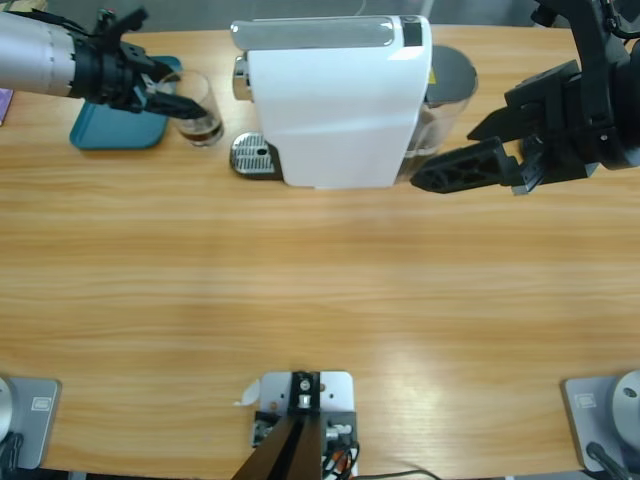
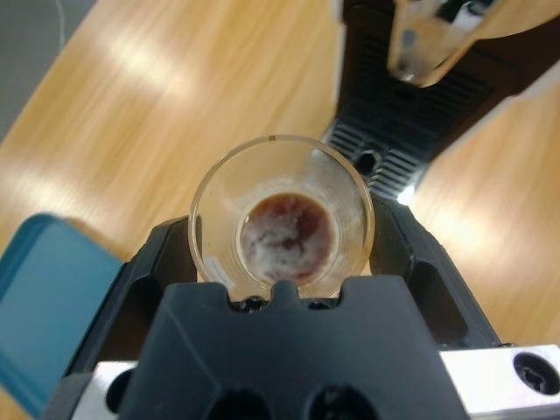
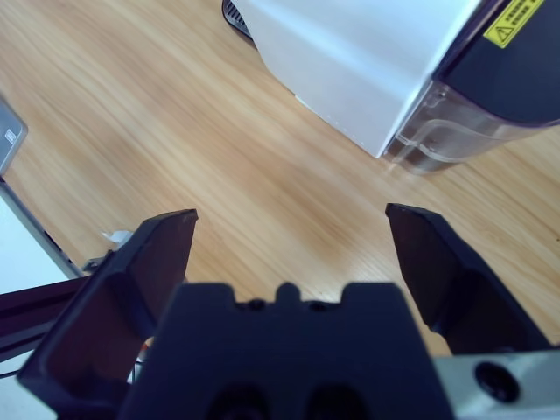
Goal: Pour coffee
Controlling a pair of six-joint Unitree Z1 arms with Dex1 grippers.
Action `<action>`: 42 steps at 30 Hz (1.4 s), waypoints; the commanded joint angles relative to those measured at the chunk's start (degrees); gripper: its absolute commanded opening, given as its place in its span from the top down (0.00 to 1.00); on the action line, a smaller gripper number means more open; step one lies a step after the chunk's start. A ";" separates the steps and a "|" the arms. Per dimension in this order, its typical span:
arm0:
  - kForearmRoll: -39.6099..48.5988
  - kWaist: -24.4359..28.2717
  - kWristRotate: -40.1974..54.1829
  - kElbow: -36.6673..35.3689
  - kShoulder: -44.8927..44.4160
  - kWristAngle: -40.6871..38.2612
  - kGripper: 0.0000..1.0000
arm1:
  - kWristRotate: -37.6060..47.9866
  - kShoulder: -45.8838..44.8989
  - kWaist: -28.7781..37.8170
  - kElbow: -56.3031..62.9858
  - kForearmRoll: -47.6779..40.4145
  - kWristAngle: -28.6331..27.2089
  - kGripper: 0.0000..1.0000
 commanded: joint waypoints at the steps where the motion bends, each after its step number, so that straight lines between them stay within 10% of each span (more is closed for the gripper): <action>1: -0.25 7.98 -3.14 1.21 -1.41 2.47 0.36 | 0.37 1.68 -0.58 2.57 -1.33 1.11 0.00; 33: -6.84 14.79 -20.63 -6.09 15.12 16.99 0.35 | 0.46 4.03 -0.91 2.64 -2.01 2.16 0.00; 36: -6.92 14.08 -21.12 -6.17 14.96 18.91 0.00 | 0.46 3.98 -0.95 2.73 -2.01 2.13 0.00; 42: -7.28 12.40 -21.80 -5.73 14.13 20.22 0.00 | 0.46 4.21 -0.93 2.22 -2.01 2.43 0.00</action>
